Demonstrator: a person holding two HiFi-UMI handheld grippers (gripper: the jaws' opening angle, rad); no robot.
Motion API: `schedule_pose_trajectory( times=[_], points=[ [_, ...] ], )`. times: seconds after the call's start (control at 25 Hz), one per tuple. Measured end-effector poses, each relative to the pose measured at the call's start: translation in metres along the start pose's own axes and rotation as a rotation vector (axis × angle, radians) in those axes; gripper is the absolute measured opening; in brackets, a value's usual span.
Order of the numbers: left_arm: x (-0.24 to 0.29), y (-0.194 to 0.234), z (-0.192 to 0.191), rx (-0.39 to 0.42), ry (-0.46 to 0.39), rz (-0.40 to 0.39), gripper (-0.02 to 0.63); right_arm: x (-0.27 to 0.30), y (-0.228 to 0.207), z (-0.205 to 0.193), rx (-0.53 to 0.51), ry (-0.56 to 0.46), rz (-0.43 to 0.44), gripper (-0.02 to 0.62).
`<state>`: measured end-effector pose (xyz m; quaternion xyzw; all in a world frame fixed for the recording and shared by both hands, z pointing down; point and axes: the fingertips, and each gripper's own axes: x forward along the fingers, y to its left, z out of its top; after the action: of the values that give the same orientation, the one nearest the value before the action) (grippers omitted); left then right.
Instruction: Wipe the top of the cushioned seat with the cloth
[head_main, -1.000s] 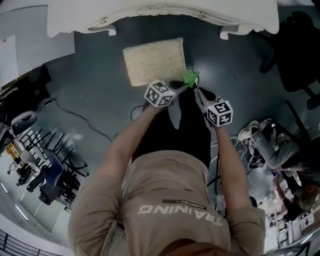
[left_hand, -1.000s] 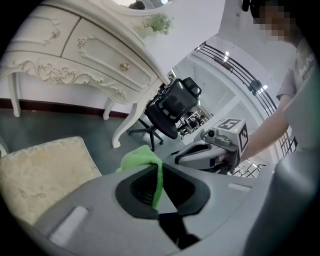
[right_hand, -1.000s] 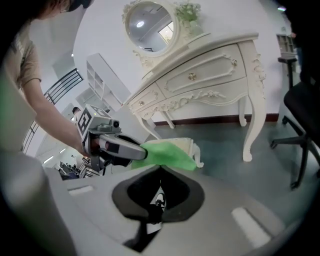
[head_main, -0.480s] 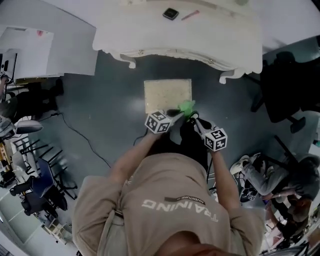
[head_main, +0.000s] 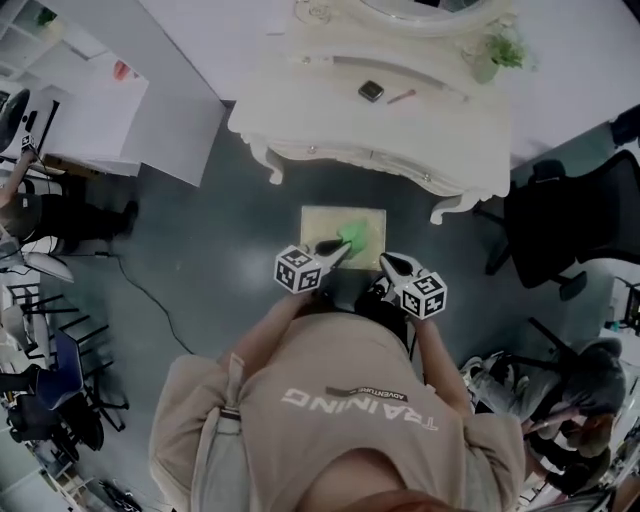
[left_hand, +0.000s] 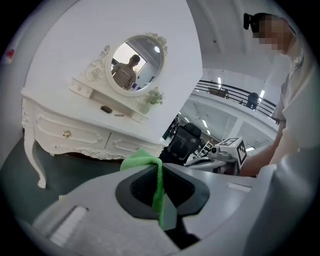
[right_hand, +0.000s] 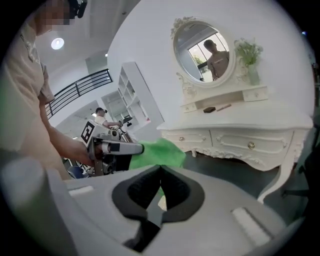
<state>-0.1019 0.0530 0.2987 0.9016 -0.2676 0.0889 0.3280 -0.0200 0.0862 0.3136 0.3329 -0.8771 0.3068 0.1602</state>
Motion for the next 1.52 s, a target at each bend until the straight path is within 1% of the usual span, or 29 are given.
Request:
schedule_pose_trajectory(
  times=[0.16, 0.36, 0.52, 0.72, 0.8, 0.88, 0.96, 1.08, 1.2, 1.32, 1.4, 1.52],
  points=[
    [-0.041, 0.007, 0.027, 0.032, -0.047, 0.017, 0.025, 0.009, 0.033, 0.030, 0.012, -0.054, -0.017, -0.005],
    [-0.081, 0.005, 0.068, 0.112, -0.097, 0.040, 0.025, 0.015, 0.067, 0.065, -0.009, -0.117, -0.046, -0.005],
    [-0.101, 0.009, 0.094, 0.130, -0.125, 0.075, 0.025, 0.020, 0.088, 0.093, -0.026, -0.165, -0.041, -0.005],
    [-0.101, 0.004, 0.115, 0.149, -0.173, 0.122, 0.025, -0.003, 0.096, 0.127, -0.091, -0.187, -0.034, -0.005],
    [-0.101, 0.000, 0.124, 0.149, -0.194, 0.148, 0.025, -0.016, 0.092, 0.144, -0.117, -0.199, -0.052, -0.005],
    [-0.102, -0.013, 0.134, 0.160, -0.212, 0.152, 0.025, -0.033, 0.087, 0.160, -0.141, -0.210, -0.079, -0.005],
    [-0.102, -0.028, 0.153, 0.204, -0.231, 0.146, 0.025, -0.048, 0.083, 0.178, -0.153, -0.243, -0.094, -0.005],
    [-0.103, -0.048, 0.190, 0.280, -0.276, 0.146, 0.025, -0.069, 0.081, 0.206, -0.171, -0.308, -0.100, -0.005],
    [-0.103, -0.070, 0.220, 0.358, -0.316, 0.157, 0.025, -0.091, 0.087, 0.229, -0.244, -0.387, -0.116, -0.005],
    [-0.105, -0.087, 0.243, 0.458, -0.344, 0.205, 0.025, -0.107, 0.095, 0.248, -0.338, -0.451, -0.137, -0.005],
    [-0.108, -0.097, 0.255, 0.521, -0.373, 0.245, 0.025, -0.112, 0.097, 0.257, -0.376, -0.479, -0.140, -0.005],
    [-0.111, -0.112, 0.250, 0.580, -0.401, 0.288, 0.025, -0.117, 0.098, 0.260, -0.401, -0.537, -0.144, -0.005]
  ],
)
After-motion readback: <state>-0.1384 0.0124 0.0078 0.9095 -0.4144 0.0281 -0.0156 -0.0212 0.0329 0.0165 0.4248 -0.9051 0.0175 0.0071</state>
